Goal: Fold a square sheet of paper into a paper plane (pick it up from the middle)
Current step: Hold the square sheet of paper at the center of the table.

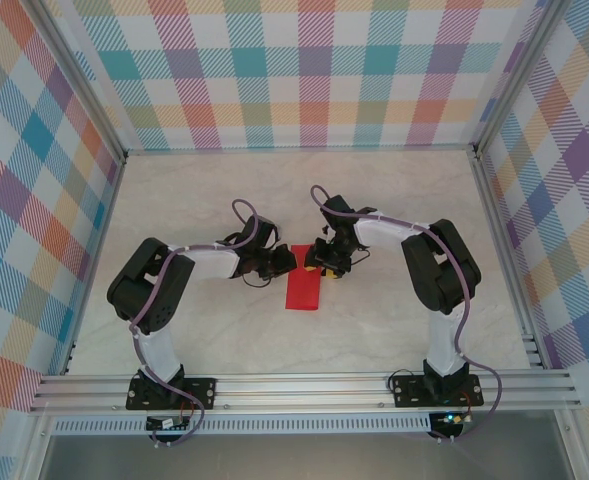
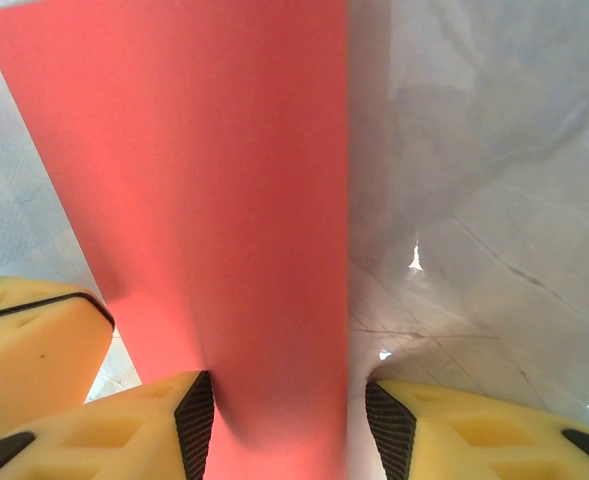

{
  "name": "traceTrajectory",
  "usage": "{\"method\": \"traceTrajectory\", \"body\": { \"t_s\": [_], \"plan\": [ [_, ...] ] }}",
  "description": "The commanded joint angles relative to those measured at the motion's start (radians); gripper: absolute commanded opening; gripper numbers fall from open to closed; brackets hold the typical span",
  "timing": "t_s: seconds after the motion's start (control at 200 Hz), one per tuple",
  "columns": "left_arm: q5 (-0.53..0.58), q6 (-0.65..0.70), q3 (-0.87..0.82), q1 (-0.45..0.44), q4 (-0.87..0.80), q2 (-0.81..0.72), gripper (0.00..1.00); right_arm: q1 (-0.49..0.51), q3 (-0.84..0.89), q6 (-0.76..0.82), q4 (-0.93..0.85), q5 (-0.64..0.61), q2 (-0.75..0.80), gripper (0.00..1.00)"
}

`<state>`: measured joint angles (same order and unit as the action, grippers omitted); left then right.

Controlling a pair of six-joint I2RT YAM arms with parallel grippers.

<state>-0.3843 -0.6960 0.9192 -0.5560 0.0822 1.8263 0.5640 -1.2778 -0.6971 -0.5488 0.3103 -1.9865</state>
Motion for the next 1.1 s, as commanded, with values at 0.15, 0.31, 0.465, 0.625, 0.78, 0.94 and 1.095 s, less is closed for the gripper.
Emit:
{"method": "traceTrajectory", "body": {
  "t_s": [0.15,0.31,0.465,0.625,0.78,0.94,1.095],
  "plan": [
    [-0.011,-0.010,0.021,-0.010,0.006,0.019,0.11,0.019,0.054,0.031,0.013,-0.126,-0.137,0.50],
    [-0.008,-0.016,0.018,-0.012,0.007,0.013,0.10,0.020,0.055,0.034,0.011,-0.132,-0.141,0.50],
    [-0.010,-0.017,0.019,-0.013,0.007,0.018,0.10,0.020,0.055,0.034,0.014,-0.134,-0.146,0.50],
    [-0.007,-0.017,0.020,-0.014,0.004,0.022,0.09,0.022,0.054,0.036,0.013,-0.135,-0.148,0.49],
    [-0.003,-0.016,0.016,-0.015,-0.002,0.022,0.09,0.023,0.052,0.036,0.013,-0.135,-0.150,0.49],
    [0.004,-0.015,0.012,-0.015,-0.007,0.020,0.09,0.024,0.051,0.036,0.013,-0.137,-0.156,0.50],
    [0.019,-0.010,0.010,-0.016,-0.020,0.019,0.08,0.025,0.049,0.034,0.011,-0.139,-0.161,0.50]
  ]
}}
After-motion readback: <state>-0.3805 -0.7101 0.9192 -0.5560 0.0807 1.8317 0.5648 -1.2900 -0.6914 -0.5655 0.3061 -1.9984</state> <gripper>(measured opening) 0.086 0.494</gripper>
